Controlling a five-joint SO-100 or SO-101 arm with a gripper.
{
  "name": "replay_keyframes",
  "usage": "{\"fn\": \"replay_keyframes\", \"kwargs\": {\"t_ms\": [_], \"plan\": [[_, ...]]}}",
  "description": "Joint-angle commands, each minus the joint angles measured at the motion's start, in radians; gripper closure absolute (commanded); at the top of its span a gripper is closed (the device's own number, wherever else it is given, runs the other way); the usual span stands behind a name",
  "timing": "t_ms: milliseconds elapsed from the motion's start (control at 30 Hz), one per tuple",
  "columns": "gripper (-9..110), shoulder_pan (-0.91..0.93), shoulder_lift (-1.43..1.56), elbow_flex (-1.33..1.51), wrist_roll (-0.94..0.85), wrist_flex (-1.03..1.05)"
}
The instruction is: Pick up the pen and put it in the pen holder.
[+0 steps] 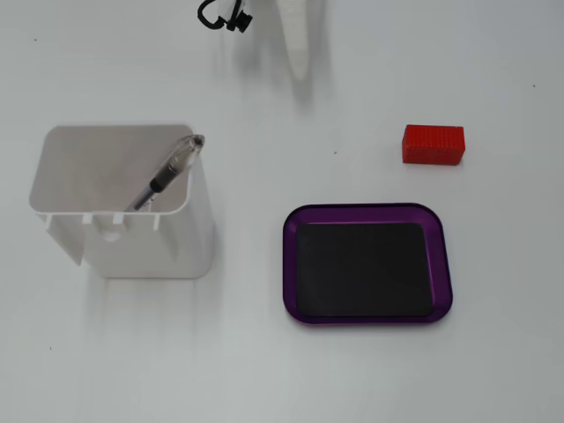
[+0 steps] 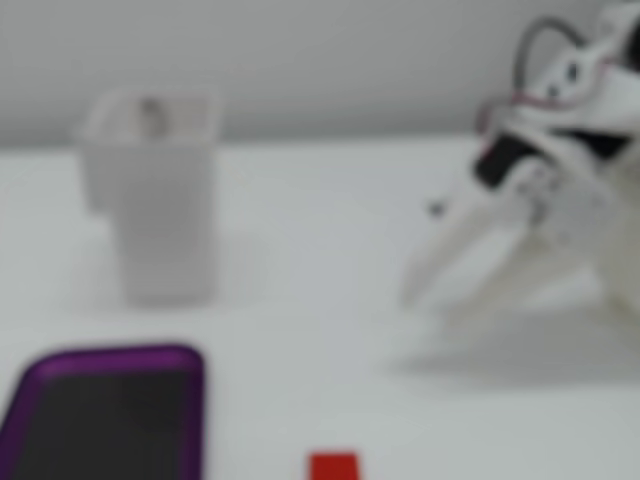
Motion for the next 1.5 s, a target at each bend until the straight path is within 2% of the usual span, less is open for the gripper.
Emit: {"fn": "replay_keyframes", "kwargs": {"t_ms": [0,67,200,1467], "plan": [[90,0.003,0.117,0.040,0.006,-0.012],[92,0.002,0.117,0.060,0.012,-0.012],[103,0.002,0.117,0.063,0.078,-0.012],[102,-0.002,0.117,0.063,0.077,-0.023]]}}
